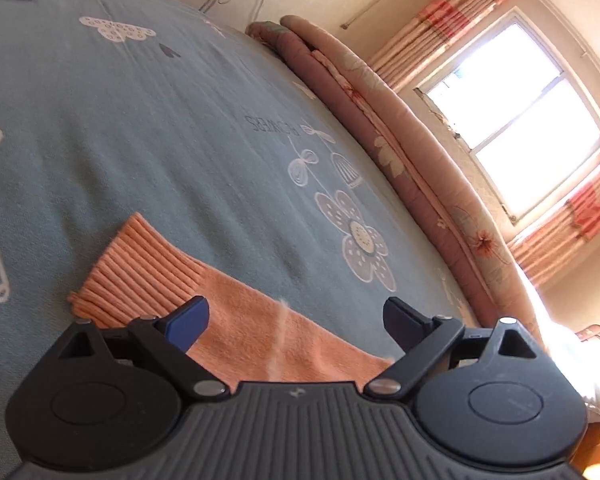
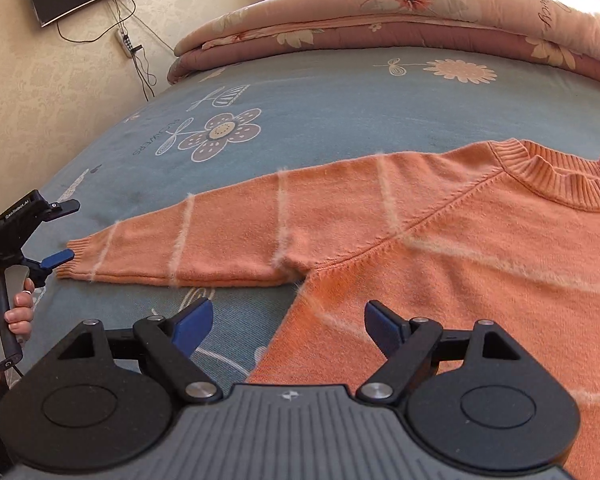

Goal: Fold clothes

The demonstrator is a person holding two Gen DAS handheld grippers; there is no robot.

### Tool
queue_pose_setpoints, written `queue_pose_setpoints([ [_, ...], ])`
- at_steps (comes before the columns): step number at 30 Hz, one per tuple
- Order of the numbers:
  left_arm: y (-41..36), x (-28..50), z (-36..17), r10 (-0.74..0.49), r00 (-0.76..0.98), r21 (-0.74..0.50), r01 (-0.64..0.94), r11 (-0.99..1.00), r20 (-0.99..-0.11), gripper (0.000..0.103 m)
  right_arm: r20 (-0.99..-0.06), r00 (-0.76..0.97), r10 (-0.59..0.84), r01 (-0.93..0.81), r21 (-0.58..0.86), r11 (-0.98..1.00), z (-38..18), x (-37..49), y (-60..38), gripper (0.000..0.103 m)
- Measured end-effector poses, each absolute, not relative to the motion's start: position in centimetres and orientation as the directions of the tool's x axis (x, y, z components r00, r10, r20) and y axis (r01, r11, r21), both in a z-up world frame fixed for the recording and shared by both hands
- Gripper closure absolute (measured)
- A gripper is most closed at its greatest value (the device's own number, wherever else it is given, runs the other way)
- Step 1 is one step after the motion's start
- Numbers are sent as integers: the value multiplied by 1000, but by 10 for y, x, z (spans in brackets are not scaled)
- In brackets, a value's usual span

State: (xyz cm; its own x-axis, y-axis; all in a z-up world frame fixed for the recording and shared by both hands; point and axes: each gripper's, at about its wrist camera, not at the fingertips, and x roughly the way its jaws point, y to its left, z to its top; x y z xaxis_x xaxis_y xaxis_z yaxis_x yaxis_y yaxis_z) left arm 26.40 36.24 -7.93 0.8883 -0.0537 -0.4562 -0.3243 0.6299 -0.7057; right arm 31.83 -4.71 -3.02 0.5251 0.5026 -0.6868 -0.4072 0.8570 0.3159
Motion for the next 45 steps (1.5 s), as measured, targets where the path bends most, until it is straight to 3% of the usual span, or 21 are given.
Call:
queue_pose_setpoints([
  [3,342,291,-84,-196,875,-711,-211,670,-443,8,-680,544,491,-350,348,870,-35,298,-71,17],
  [6,329,313,-85,-170,847,-637,-231,735,-503,8,-676,562,478,-294,377,878,-39,276,-95,17],
  [14,339,302,-71,4,861,-607,-361,708,-508,8,-687,613,390,-150,384,911,-45,232,-150,14],
  [17,323,312,-72,-134,845,-614,-258,746,-517,6,-677,628,384,-104,417,903,-47,227,-161,14],
  [19,304,322,-75,-145,823,-573,-244,782,-549,6,-676,626,389,-89,433,897,-47,226,-161,14],
  [23,287,325,-72,-45,805,-453,-285,845,-591,6,-663,626,411,-151,414,898,-40,234,-144,14],
  [26,291,322,-73,-40,800,-446,-291,847,-599,6,-656,602,455,-209,420,883,-38,267,-113,18],
  [30,302,320,-77,-40,800,-471,-311,825,-598,5,-647,566,511,-285,428,858,-36,312,-73,41],
  [37,306,318,-78,-31,797,-456,-313,833,-604,5,-630,492,600,-412,439,799,-31,389,-1,44],
  [45,305,320,-76,-30,790,-437,-306,846,-612,5,-722,435,538,-393,385,835,-55,389,17,44],
])
